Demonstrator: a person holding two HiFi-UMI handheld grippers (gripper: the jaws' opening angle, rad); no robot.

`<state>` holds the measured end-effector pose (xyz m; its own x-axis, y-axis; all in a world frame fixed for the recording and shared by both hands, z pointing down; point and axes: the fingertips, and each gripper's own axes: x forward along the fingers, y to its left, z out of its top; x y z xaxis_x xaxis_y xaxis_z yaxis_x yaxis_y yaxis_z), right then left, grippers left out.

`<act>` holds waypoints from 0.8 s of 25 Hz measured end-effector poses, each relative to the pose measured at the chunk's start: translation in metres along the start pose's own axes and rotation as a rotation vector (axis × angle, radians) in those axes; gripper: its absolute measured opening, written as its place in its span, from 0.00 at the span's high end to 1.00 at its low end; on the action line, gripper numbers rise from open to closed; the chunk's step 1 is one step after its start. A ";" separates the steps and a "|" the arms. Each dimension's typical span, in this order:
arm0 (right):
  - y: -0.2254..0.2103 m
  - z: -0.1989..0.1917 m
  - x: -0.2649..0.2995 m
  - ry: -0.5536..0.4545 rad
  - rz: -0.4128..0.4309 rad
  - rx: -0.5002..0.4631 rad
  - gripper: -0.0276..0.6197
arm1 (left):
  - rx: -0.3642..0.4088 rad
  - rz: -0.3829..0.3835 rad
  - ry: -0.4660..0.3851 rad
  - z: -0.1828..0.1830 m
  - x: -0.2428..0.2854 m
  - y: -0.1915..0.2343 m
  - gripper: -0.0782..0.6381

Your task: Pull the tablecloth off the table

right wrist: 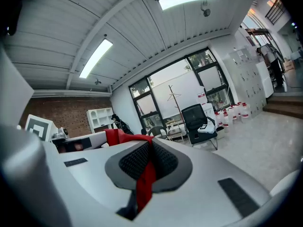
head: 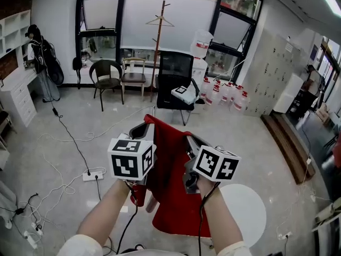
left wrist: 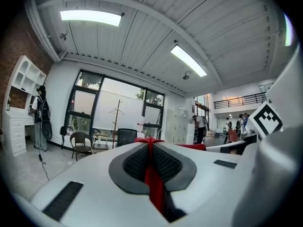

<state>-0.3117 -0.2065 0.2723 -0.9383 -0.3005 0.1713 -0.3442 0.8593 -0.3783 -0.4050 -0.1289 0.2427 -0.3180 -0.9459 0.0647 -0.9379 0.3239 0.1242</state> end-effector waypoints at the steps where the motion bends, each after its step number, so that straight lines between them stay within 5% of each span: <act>1: 0.007 -0.005 0.005 0.005 0.007 0.001 0.92 | 0.000 0.011 0.001 -0.001 -0.005 0.008 0.87; 20: 0.060 -0.089 0.042 0.101 0.019 -0.028 0.92 | -0.028 0.140 0.087 -0.066 -0.060 0.087 0.87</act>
<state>-0.3688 -0.1311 0.3380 -0.9360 -0.2418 0.2560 -0.3240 0.8759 -0.3575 -0.4583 -0.0424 0.3150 -0.4312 -0.8864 0.1687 -0.8806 0.4541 0.1354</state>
